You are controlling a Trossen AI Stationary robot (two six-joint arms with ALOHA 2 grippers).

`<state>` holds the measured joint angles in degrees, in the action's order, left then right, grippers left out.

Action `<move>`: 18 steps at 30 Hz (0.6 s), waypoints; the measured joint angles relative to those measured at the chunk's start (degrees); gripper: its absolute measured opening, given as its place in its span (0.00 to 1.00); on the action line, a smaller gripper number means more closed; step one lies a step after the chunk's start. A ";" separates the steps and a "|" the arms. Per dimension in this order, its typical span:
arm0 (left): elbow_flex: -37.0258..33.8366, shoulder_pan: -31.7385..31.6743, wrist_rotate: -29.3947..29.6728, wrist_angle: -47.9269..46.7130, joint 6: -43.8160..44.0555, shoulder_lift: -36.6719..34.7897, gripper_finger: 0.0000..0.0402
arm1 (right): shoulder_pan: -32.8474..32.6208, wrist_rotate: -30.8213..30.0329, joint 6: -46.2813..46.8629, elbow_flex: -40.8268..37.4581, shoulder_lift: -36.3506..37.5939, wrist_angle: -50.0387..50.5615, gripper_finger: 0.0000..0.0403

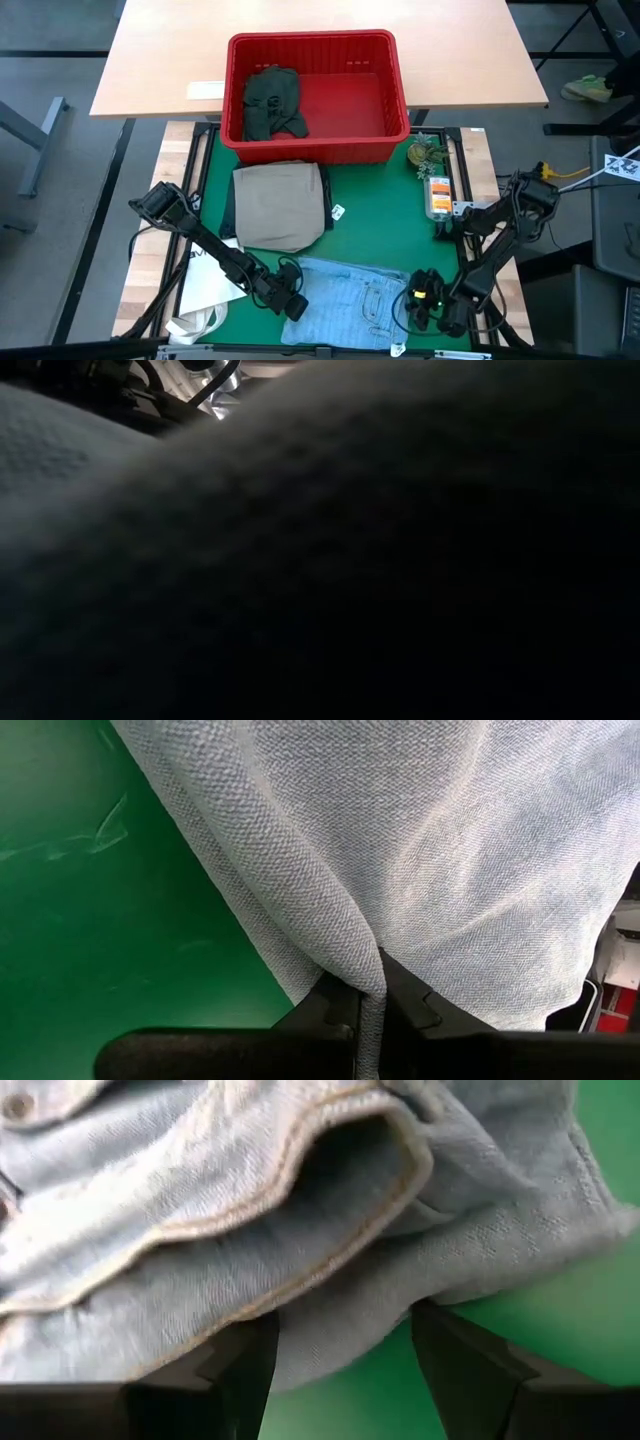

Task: Fold Laundry from Bin
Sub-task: Stack the folded light blue pants on top of the folded brown shorts

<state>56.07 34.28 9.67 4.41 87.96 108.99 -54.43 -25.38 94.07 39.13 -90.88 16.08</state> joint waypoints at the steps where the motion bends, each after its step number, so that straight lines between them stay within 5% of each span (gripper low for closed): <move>1: 0.00 0.00 0.01 0.05 0.00 0.00 0.02 | 0.00 -1.04 0.22 0.00 -0.65 -0.93 0.58; 9: 0.00 0.00 0.84 0.74 0.00 0.00 0.02 | 0.50 -5.75 -2.08 -0.04 -4.52 -9.10 0.52; 18: 0.00 0.00 1.75 2.04 -0.27 0.00 0.01 | 0.50 -8.03 -5.88 -0.11 -5.33 -12.05 0.09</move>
<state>56.07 34.28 11.42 6.45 87.69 108.99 -53.93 -33.40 88.20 39.03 -96.21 4.03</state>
